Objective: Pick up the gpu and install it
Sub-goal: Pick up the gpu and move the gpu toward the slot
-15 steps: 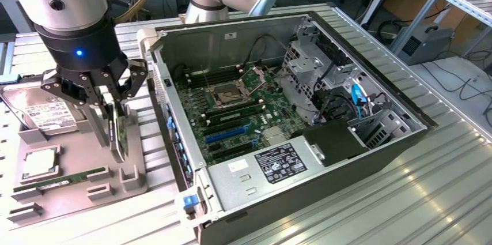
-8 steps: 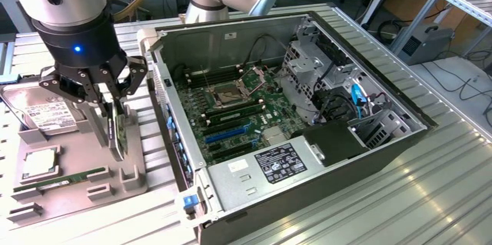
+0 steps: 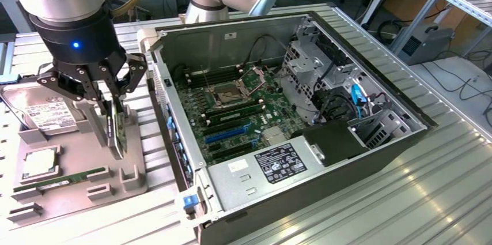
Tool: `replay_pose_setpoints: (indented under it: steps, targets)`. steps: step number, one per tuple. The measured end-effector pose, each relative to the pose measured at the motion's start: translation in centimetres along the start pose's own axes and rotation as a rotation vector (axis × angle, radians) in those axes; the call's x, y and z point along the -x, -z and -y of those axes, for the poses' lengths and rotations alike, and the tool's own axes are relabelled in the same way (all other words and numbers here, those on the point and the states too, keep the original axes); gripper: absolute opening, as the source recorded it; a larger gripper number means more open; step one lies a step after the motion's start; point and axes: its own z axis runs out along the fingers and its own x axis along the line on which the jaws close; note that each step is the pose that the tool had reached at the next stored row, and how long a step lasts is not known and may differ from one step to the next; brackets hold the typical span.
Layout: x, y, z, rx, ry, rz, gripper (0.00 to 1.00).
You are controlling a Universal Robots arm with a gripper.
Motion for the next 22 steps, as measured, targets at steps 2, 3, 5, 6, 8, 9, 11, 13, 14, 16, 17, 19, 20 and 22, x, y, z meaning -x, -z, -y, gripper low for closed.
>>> replay_pose_setpoints:
  steps: [2,3,5,6,8,9,11,13,14,16,17,19,20,22]
  targets:
    - [0.0,0.13,0.00,0.0000,0.000,0.0000,0.27]
    - [0.0,0.20,0.00,0.0001,0.000,0.0000,0.27]
    - [0.0,0.34,-0.01,0.0001,0.000,0.0000,0.27]
    - [0.0,0.40,-0.01,0.0000,0.000,0.0000,0.27]
    - [0.0,0.53,-0.01,0.0000,0.000,0.0000,0.27]
    - [0.0,0.59,-0.01,0.0001,0.000,0.0001,0.27]
    - [0.0,0.71,-0.01,0.0000,0.000,0.0000,0.27]
    - [0.0,0.89,-0.01,0.0001,0.000,0.0000,0.27]
    - [0.0,0.98,-0.01,0.0000,0.000,0.0000,0.27]
    - [0.0,1.14,-0.02,0.0000,0.000,0.0000,0.27]
    - [0.0,1.21,-0.02,0.0000,0.000,0.0000,0.27]
    - [0.1,1.34,-0.02,0.0000,0.000,0.0000,0.27]
    - [0.1,1.41,-0.02,0.0000,0.000,0.0000,0.27]
    - [0.1,1.56,-0.02,0.0000,0.000,0.0000,0.27]
